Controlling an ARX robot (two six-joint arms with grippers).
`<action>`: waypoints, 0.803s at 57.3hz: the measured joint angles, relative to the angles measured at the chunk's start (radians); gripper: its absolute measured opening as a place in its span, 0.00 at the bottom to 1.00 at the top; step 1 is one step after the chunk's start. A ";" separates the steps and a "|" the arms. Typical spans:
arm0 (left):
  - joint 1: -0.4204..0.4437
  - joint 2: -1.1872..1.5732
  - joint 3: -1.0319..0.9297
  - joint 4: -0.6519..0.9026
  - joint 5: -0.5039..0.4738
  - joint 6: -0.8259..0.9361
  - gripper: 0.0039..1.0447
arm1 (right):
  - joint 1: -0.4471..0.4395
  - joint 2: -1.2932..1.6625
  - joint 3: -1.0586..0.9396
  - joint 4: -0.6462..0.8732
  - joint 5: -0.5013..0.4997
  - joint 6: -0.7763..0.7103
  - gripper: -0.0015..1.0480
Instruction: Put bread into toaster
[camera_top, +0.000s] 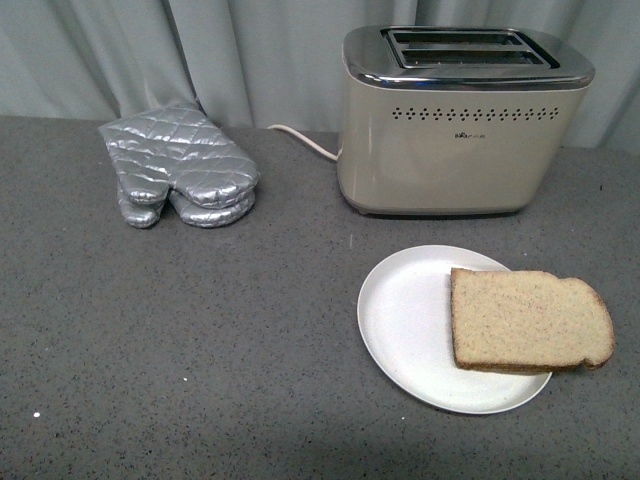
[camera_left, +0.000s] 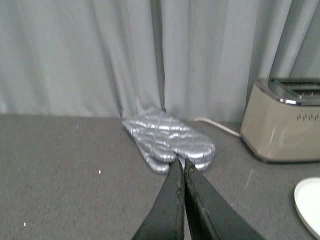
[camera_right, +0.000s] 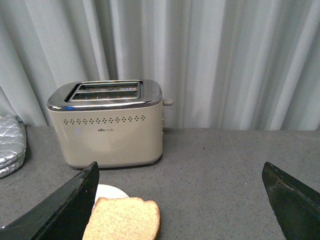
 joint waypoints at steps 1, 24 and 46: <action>0.000 0.000 0.000 0.000 0.000 0.000 0.03 | 0.000 0.000 0.000 0.000 0.000 0.000 0.91; 0.000 -0.002 0.000 -0.002 0.000 0.000 0.55 | 0.000 0.000 0.000 0.000 0.000 0.000 0.91; 0.000 -0.002 0.000 -0.002 -0.001 0.002 0.94 | 0.043 0.090 0.002 0.021 0.182 -0.147 0.91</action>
